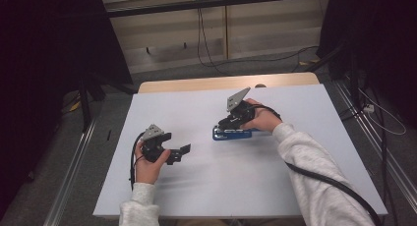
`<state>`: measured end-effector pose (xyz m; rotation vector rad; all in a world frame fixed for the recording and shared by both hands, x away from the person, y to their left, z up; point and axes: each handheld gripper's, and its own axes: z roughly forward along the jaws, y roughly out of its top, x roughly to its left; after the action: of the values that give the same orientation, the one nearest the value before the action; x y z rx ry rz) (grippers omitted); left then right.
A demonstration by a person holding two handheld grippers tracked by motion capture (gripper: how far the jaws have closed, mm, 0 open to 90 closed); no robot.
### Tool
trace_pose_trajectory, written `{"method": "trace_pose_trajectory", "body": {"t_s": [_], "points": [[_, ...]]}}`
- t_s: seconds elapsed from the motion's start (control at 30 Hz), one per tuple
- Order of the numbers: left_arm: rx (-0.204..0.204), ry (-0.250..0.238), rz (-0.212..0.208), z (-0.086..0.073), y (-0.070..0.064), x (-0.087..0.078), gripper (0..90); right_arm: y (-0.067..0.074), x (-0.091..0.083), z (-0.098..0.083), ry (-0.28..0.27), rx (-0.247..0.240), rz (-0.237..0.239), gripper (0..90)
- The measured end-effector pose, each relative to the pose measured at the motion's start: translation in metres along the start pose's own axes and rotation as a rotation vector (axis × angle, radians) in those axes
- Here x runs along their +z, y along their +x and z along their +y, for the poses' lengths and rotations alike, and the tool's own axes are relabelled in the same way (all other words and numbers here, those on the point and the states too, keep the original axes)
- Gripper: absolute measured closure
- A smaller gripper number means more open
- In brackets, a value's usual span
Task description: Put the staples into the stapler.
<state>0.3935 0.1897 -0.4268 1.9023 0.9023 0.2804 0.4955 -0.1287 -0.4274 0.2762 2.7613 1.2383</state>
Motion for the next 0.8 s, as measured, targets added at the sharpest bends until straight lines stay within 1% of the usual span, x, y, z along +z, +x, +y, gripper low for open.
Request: {"method": "trace_pose_trajectory", "body": {"t_s": [0.27,0.47,0.53,0.8], "points": [[-0.001,-0.001,0.002,0.0001,0.0004,-0.0002,4.2,-0.0014,-0.0020,0.0015,-0.014,0.002,-0.002,79.3],[-0.001,-0.007,-0.001,0.0001,0.0006,-0.0005,4.2,-0.0014,-0.0005,0.0012,-0.003,0.001,-0.005,79.3],[-0.001,-0.006,0.000,0.0000,0.0006,-0.0005,4.2,-0.0019,-0.0004,0.0005,-0.008,0.005,-0.003,79.3],[-0.002,-0.006,-0.001,-0.0001,0.0009,-0.0003,4.2,-0.0024,0.0019,-0.0008,-0.001,-0.002,0.000,79.3]]}}
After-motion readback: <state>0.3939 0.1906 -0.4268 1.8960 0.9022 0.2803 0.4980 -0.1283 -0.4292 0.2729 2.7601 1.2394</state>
